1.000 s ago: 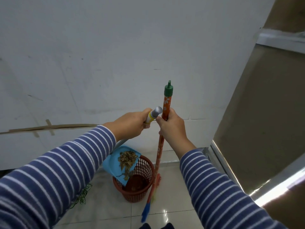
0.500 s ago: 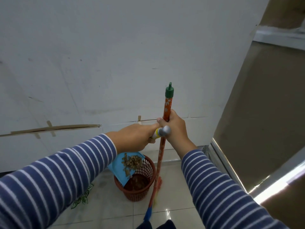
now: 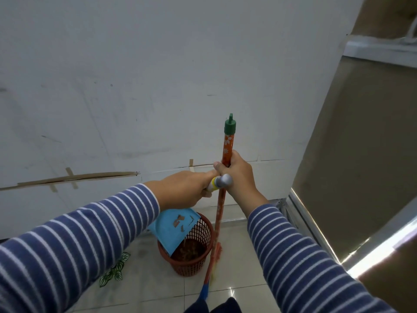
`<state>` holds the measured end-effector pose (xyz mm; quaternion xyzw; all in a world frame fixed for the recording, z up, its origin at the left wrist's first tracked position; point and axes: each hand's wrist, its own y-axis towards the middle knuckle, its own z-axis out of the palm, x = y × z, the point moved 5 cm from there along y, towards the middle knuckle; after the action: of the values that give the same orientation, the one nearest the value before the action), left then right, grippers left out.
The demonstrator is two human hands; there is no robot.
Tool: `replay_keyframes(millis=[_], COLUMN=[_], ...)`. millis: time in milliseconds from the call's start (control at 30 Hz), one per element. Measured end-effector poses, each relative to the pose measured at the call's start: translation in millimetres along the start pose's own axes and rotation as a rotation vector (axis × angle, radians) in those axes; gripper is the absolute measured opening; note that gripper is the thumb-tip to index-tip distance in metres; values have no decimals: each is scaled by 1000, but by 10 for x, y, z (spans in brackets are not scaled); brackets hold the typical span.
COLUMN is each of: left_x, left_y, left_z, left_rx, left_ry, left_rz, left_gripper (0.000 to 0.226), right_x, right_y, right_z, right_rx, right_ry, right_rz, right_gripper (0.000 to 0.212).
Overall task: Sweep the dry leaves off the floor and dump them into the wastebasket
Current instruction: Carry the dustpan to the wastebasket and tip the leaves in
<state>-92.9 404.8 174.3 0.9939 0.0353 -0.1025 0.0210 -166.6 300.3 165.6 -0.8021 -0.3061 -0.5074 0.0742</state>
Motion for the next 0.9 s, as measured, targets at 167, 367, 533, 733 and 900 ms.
replay_keyframes(millis=[167, 367, 533, 733, 900], left_x=[-29, -3, 54, 134, 135], left_y=[-64, -47, -48, -55, -55], left_z=[23, 5, -16, -50, -7], left_rx=[32, 29, 44, 33, 46], left_ry=[-20, -18, -17, -35, -28], left_rz=[25, 44, 29, 19, 14], left_gripper=[34, 41, 42, 53, 42], right_x=[16, 12, 36, 39, 33], right_y=[-8, 3, -19, -28, 5], right_z=[16, 35, 21, 24, 36], right_rx=[0, 3, 11, 12, 4], right_ry=[-26, -18, -10, 5, -15], right_rz=[-10, 6, 10, 17, 16], right_gripper=[13, 12, 13, 12, 13])
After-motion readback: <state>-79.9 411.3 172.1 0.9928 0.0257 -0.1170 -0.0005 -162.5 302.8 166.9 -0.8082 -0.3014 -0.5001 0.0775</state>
